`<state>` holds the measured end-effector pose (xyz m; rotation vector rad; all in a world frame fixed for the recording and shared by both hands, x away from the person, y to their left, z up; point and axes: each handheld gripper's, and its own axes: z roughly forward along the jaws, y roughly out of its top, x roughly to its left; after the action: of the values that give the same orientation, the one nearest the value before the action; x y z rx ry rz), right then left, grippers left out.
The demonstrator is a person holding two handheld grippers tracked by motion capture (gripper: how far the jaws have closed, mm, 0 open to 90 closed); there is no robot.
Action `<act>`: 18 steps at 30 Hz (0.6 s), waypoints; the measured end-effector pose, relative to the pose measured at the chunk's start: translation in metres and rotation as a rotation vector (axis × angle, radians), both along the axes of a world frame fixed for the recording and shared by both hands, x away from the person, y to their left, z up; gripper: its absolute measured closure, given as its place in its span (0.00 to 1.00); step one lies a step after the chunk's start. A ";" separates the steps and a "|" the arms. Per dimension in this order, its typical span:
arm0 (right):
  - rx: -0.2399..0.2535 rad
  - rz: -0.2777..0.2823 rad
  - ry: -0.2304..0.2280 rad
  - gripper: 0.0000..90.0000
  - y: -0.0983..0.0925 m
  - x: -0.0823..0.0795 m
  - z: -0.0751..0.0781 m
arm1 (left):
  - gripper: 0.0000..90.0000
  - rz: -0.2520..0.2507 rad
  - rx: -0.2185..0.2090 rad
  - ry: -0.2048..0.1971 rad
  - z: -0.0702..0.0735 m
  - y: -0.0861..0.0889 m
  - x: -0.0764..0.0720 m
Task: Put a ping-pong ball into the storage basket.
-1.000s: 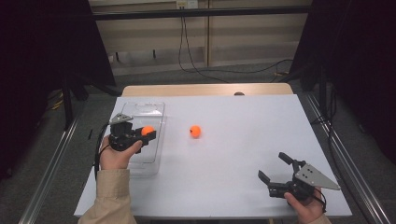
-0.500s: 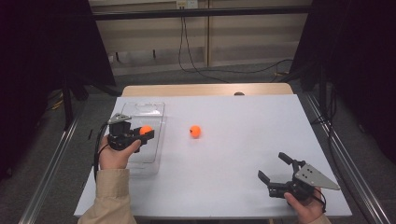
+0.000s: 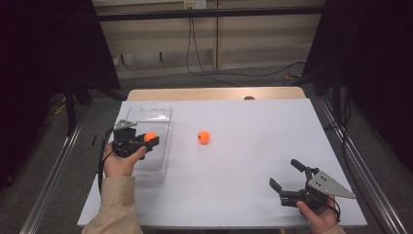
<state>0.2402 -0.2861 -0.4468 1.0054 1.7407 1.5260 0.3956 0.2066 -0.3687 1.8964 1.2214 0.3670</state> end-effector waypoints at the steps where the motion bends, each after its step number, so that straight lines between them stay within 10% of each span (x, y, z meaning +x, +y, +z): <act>1: 0.000 0.001 0.000 0.02 0.000 0.000 0.000 | 0.57 0.002 -0.002 -0.001 0.000 0.000 0.000; 18: 0.001 0.002 0.000 0.02 0.000 0.000 0.000 | 0.57 0.012 0.031 0.001 -0.003 0.000 0.001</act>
<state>0.2399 -0.2860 -0.4467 1.0044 1.7420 1.5283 0.3965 0.2069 -0.3717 1.9159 1.2349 0.3938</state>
